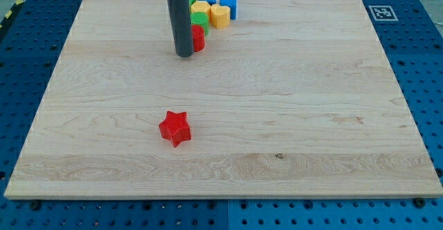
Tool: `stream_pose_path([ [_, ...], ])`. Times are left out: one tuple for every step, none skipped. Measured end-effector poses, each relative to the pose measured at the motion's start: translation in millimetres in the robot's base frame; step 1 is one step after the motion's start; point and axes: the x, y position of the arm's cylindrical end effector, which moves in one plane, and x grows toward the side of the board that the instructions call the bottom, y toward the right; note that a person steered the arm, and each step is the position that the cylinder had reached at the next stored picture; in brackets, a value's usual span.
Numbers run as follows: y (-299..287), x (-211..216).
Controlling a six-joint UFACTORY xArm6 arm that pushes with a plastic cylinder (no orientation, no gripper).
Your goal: Separate the red circle from the green circle
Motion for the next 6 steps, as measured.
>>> stream_pose_path([
  [-7.0,0.0],
  [-34.5,-3.6],
  [-37.7,-21.4],
  [-25.8,-29.3],
  [-22.3,-29.3],
  [-21.6,-29.3],
])
